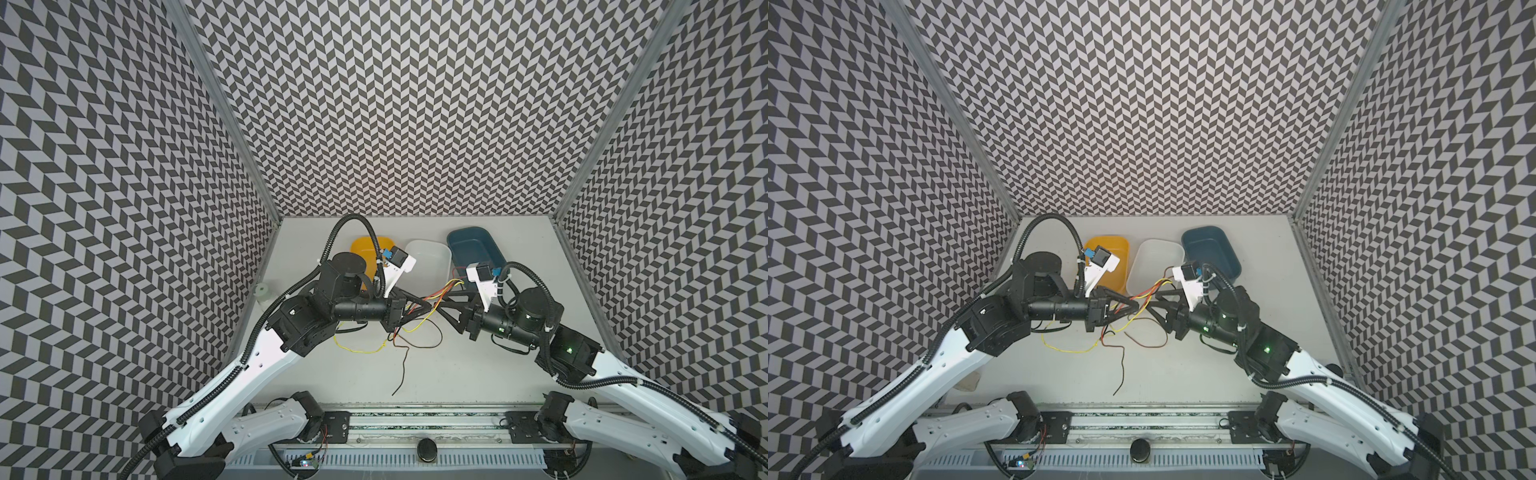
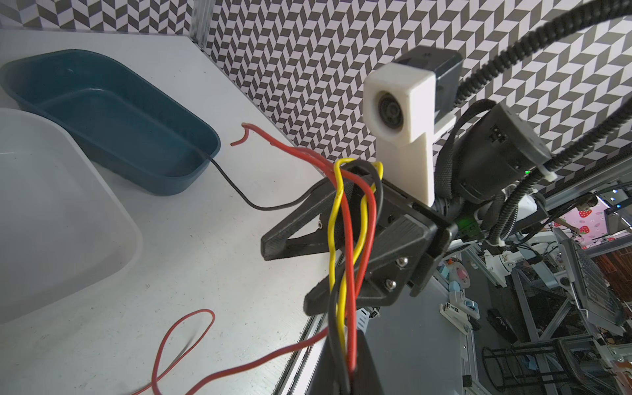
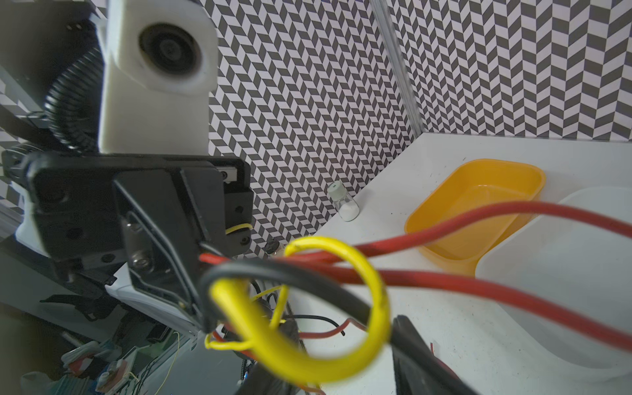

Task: Untangle the cables
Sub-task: 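Grasp the red and yellow wires below the left gripper with the right gripper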

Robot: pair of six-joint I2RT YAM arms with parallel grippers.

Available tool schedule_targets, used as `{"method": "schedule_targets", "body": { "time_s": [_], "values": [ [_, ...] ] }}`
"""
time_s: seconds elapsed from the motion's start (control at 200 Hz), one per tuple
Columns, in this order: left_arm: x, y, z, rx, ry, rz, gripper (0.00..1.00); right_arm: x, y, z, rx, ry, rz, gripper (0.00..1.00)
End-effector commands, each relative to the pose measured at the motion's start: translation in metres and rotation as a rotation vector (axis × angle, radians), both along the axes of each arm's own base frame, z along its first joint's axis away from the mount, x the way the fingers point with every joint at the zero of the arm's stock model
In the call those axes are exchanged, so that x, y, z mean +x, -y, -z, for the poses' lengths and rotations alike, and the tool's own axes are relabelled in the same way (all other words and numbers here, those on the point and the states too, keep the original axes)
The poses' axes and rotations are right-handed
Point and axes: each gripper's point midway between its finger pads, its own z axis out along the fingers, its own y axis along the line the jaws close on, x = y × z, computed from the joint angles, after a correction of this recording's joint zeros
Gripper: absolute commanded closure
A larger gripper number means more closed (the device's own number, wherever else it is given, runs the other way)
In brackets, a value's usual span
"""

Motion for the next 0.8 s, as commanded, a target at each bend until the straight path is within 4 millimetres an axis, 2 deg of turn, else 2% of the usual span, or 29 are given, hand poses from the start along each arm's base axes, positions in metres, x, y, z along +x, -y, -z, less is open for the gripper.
{"method": "schedule_targets", "body": {
  "time_s": [0.0, 0.155, 0.426, 0.671, 0.796],
  "values": [
    [-0.007, 0.000, -0.019, -0.067, 0.032, 0.028, 1.00, 0.001, -0.004, -0.019, 0.061, 0.083, -0.002, 0.54],
    [-0.008, 0.004, -0.022, -0.098, 0.008, 0.044, 1.00, -0.005, -0.012, -0.020, 0.101, 0.127, -0.026, 0.54],
    [-0.011, 0.005, -0.023, -0.125, -0.002, 0.058, 1.00, 0.002, -0.004, -0.029, 0.152, 0.188, 0.058, 0.59],
    [-0.013, 0.001, -0.026, -0.120, 0.019, 0.044, 1.00, -0.012, 0.011, -0.035, 0.176, 0.258, 0.075, 0.53],
    [-0.011, 0.005, -0.026, -0.135, 0.004, 0.056, 1.00, -0.020, -0.004, -0.038, 0.180, 0.264, -0.012, 0.52]
  ]
}}
